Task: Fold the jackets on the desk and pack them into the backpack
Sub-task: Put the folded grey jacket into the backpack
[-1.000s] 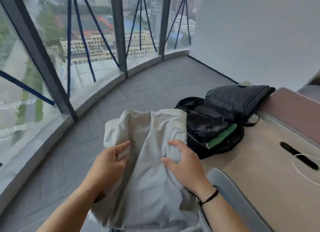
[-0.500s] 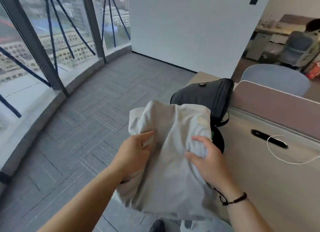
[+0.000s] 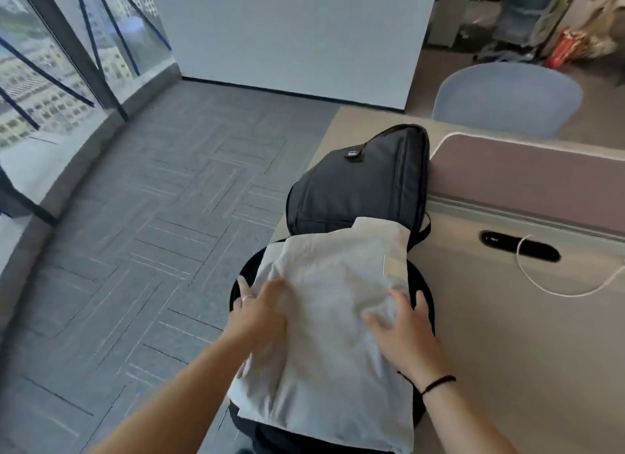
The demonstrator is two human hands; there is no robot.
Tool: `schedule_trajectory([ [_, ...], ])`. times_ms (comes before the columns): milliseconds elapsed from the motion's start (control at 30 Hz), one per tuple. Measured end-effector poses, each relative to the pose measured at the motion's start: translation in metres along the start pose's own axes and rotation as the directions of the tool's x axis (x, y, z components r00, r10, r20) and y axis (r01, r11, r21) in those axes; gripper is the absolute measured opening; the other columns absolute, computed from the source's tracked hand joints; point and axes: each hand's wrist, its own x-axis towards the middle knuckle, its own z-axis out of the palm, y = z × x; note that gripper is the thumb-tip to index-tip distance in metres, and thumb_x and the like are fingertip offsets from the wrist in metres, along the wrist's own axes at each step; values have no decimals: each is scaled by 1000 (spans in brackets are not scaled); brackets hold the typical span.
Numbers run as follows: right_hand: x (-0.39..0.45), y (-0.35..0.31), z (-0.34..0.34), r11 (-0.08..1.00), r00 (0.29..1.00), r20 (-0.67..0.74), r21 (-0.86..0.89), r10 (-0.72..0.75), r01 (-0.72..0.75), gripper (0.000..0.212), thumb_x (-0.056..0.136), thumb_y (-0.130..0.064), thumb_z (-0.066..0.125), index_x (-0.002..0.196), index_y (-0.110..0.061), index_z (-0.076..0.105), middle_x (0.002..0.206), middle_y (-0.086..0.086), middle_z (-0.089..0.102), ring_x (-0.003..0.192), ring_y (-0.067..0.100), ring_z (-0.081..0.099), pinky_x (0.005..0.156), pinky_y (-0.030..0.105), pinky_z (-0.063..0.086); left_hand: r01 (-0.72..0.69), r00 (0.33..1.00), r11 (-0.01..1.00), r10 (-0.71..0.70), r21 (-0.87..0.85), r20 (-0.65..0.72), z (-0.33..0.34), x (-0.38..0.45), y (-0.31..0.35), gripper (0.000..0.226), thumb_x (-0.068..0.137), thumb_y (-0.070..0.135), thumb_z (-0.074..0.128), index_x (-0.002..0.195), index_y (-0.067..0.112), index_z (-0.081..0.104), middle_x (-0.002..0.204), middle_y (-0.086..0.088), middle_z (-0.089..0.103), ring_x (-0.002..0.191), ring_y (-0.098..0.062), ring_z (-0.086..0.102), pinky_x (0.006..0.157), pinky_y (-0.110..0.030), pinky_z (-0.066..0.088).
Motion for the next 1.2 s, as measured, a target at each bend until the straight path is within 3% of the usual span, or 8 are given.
schedule_trajectory([
  [33,5,-2,5,995,997,-64,-97,-44,37,70,88,-64,57,147,-35,33,165,15,5,150,34,18,113,46,29,-26,992,983,47,179,-117,3,4,-1,76,82,17,53,144,50,24,165,-14,-17,152,-36,7,117,-47,22],
  [100,16,-12,19,950,981,-90,-279,-171,140,78,90,-73,43,154,-34,20,167,10,-8,154,33,-1,121,51,11,-186,926,899,295,396,-237,12,9,4,81,81,17,51,153,37,19,165,-10,-22,153,-31,-12,120,-49,2],
  [200,24,-21,47,890,965,-62,-405,-254,209,82,89,-81,23,159,-40,7,169,4,-3,154,32,-2,123,54,5,-453,821,733,565,507,-82,34,21,16,74,85,30,48,156,28,28,168,1,-4,155,-28,-4,121,-48,-5],
  [300,29,-14,67,897,984,-29,-417,-173,146,82,88,-82,17,159,-42,5,169,0,-4,155,28,-7,123,55,3,-469,857,750,513,465,37,47,39,12,65,97,44,26,160,34,12,163,15,-16,152,-17,-18,120,-42,-17],
  [433,41,-7,83,895,991,-40,-434,-131,101,81,89,-80,24,158,-39,16,169,0,2,155,29,-1,122,57,6,-444,862,753,508,486,1,59,53,-6,69,99,63,22,160,34,9,167,7,-5,154,-16,-10,123,-49,-4],
  [867,59,-11,97,879,994,-78,-475,-74,28,83,88,-80,19,159,-38,10,169,-4,-5,155,25,-6,122,56,-2,-474,865,741,494,476,93,65,82,-6,76,96,67,11,158,32,-12,165,-1,-20,148,-16,-25,120,-55,-13],
  [1033,33,-34,85,877,993,-19,-467,115,-110,80,94,-73,19,160,-29,7,168,-5,-3,154,23,-1,122,52,5,-528,842,670,493,522,218,36,72,2,79,95,71,5,159,29,-12,167,-3,-17,153,-22,-18,118,-57,-18],
  [1200,-31,-48,78,921,976,-98,-325,196,-217,68,99,-62,30,155,-24,28,164,-6,23,151,15,15,119,43,17,-664,728,490,596,565,339,1,45,-6,71,101,60,22,160,25,8,169,-2,-3,155,-25,-5,119,-60,-12],
])
